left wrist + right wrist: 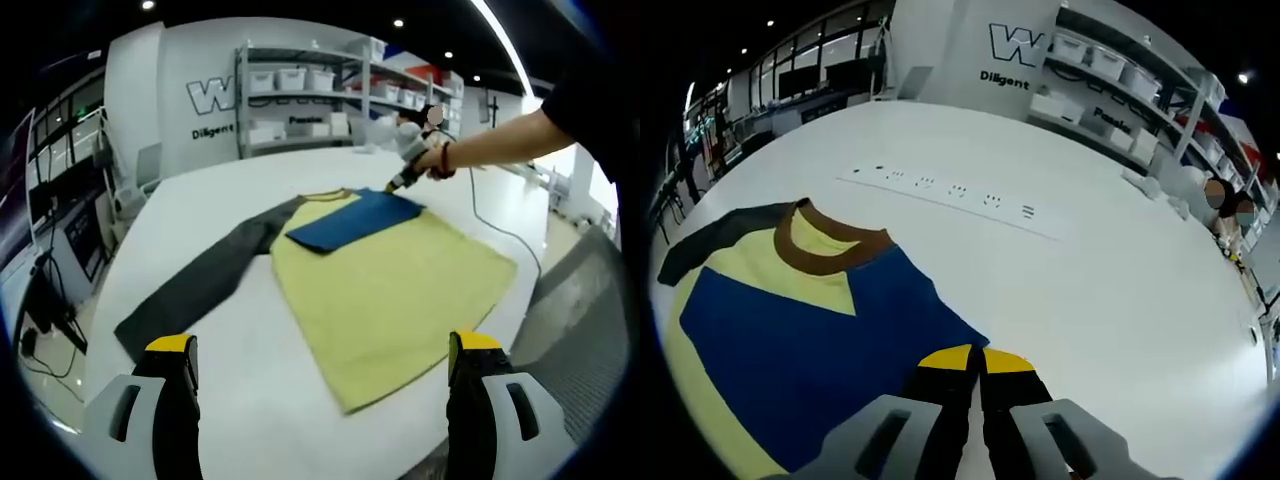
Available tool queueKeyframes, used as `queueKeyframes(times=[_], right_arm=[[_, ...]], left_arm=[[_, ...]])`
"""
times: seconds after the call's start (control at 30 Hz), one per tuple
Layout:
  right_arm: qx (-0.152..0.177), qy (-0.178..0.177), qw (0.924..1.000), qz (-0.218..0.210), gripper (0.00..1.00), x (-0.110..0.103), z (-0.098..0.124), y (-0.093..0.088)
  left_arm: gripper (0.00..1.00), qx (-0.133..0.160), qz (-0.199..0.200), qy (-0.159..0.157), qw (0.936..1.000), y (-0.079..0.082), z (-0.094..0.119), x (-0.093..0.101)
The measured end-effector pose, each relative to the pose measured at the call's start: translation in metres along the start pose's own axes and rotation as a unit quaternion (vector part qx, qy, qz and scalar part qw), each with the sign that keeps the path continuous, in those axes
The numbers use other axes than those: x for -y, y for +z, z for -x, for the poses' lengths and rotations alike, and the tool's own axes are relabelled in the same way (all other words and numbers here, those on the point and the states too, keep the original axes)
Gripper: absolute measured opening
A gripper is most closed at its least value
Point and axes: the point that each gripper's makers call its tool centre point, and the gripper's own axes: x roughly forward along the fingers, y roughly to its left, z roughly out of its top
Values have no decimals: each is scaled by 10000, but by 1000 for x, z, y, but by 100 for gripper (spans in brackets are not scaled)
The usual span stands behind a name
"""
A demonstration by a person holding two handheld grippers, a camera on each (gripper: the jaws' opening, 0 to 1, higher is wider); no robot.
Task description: Fold the garment on the visible template until the final outline fits inside the template.
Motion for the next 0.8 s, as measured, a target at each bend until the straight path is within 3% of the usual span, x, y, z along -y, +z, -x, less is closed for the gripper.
queueKeyframes(times=[0.17, 0.37, 0.63, 0.8], right_arm=[[118, 7, 9993, -354, 2, 3, 2, 2], [264, 523, 9912, -1189, 44, -9, 6, 4], [313, 869, 9824, -1622, 76, -18, 17, -2], [305, 977, 9787, -1779, 85, -24, 27, -8]], left_arm=[[99, 1, 90, 63, 9999, 0, 1, -3], [99, 70, 204, 106, 9997, 4, 3, -5], [99, 100, 201, 110, 9997, 8, 4, -3], [99, 134, 184, 112, 9997, 11, 4, -1]])
